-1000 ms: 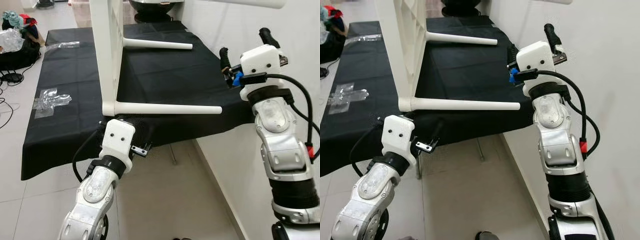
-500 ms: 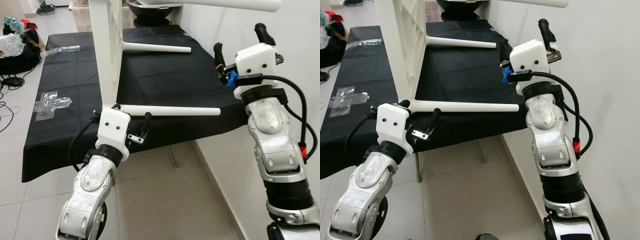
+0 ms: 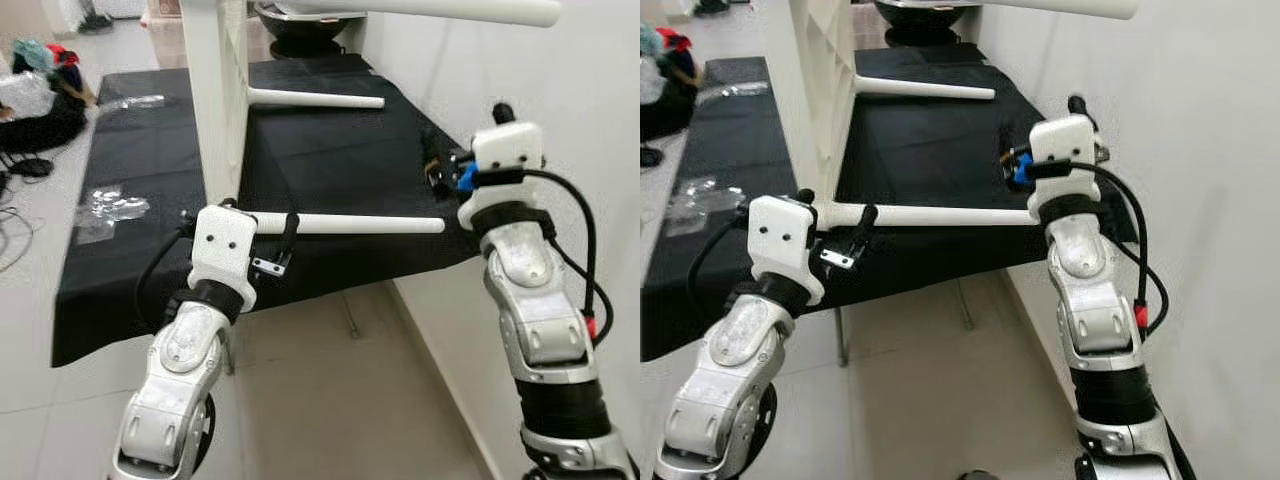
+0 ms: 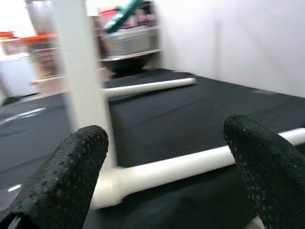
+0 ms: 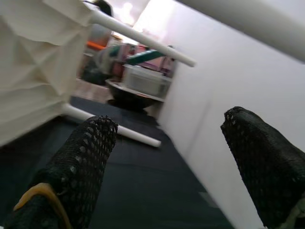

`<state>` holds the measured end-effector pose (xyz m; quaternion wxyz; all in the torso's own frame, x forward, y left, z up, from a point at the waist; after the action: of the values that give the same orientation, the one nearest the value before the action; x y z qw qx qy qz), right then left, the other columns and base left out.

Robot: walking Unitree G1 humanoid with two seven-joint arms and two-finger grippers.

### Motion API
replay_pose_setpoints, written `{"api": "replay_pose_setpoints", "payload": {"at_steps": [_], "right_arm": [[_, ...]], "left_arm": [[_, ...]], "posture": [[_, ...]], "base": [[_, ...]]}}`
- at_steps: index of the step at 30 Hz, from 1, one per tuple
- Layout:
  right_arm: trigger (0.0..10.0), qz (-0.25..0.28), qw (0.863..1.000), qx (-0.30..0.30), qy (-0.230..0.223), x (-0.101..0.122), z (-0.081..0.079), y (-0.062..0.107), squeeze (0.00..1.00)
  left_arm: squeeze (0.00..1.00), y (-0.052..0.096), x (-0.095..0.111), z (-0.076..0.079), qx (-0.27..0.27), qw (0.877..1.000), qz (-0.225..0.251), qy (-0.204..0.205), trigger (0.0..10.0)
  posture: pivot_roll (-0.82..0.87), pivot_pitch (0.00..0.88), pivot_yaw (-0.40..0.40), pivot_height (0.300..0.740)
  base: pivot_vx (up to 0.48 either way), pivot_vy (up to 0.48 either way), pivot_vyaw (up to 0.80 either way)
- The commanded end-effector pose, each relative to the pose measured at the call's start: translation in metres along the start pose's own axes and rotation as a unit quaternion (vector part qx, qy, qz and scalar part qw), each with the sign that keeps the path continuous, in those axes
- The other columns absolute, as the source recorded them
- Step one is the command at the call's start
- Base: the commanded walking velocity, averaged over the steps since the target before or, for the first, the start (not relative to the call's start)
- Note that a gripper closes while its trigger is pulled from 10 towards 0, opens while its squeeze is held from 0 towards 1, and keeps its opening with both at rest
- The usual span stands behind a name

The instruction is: Building children table

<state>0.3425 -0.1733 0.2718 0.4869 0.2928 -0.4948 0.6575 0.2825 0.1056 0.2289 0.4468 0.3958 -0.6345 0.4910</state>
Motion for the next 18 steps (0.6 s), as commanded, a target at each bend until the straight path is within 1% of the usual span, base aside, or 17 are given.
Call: {"api": "replay_pose_setpoints", "payload": {"at_steps": [1, 3, 4, 5, 8, 12, 14, 16, 18], "right_arm": [[10.0, -0.011, 1.000, 0.007, -0.006, -0.003, -0.003, -0.001, 0.00], [10.0, -0.013, 1.000, 0.010, -0.008, -0.004, -0.004, -0.001, 0.00], [10.0, -0.034, 0.997, 0.024, -0.058, -0.008, -0.010, -0.002, 0.00], [10.0, -0.034, 0.997, 0.024, -0.058, -0.008, -0.010, -0.002, 0.00], [10.0, -0.047, 0.995, 0.037, -0.078, -0.010, -0.014, -0.002, 0.00], [10.0, -0.058, 0.994, 0.042, -0.084, -0.014, -0.018, 0.001, 0.00], [10.0, -0.058, 0.994, 0.042, -0.084, -0.014, -0.018, 0.001, 0.00], [10.0, -0.083, 0.990, 0.046, -0.104, -0.023, -0.025, 0.008, 0.00], [10.0, -0.089, 0.989, 0.048, -0.106, -0.026, -0.027, 0.010, 0.00]], "left_arm": [[0.00, 0.001, 0.005, -0.003, 0.009, 1.000, 0.005, -0.002, 10.0], [0.00, 0.001, 0.006, -0.003, 0.010, 1.000, 0.007, -0.002, 10.0], [0.00, 0.000, 0.006, -0.006, 0.019, 1.000, 0.007, -0.002, 10.0], [0.00, 0.000, 0.006, -0.006, 0.019, 1.000, 0.007, -0.002, 10.0], [0.00, 0.000, 0.005, -0.009, 0.026, 1.000, 0.004, -0.004, 10.0], [0.00, 0.002, 0.003, -0.014, 0.037, 0.999, -0.001, -0.010, 10.0], [0.00, 0.002, 0.003, -0.014, 0.037, 0.999, -0.001, -0.010, 10.0], [0.00, 0.004, 0.001, -0.018, 0.051, 0.999, -0.010, -0.006, 10.0], [0.00, 0.005, 0.000, -0.018, 0.053, 0.999, -0.012, -0.004, 10.0]], "posture": [[0.04, 0.056, -0.043, 0.740], [0.03, 0.056, -0.042, 0.740], [0.03, 0.045, -0.046, 0.740], [0.03, 0.045, -0.046, 0.740], [0.04, 0.051, -0.050, 0.740], [0.04, 0.051, -0.054, 0.740], [0.04, 0.051, -0.054, 0.740], [0.04, 0.051, -0.059, 0.740], [0.04, 0.051, -0.059, 0.740]], "base": [[0.000, 0.000, 0.80], [0.000, 0.000, 0.80], [0.000, 0.000, 0.00], [0.000, 0.000, 0.00], [0.000, 0.000, 0.00], [0.000, 0.000, 0.00], [0.000, 0.000, 0.00], [0.000, 0.000, 0.00], [0.000, 0.000, 0.00]]}}
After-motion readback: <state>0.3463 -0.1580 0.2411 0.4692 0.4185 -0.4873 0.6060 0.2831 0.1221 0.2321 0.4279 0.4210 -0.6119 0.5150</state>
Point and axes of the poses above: a point about 5 cm out from each wrist's last joint towards the gripper, its own y axis pointing back from the gripper into the wrist, its own x axis along the axis of the wrist's last joint, z = x × y, the point moved 3 cm from there along -y, pointing out of the wrist towards the gripper, and after that the axes turned 1 degree about y, right-handed, at the moved point
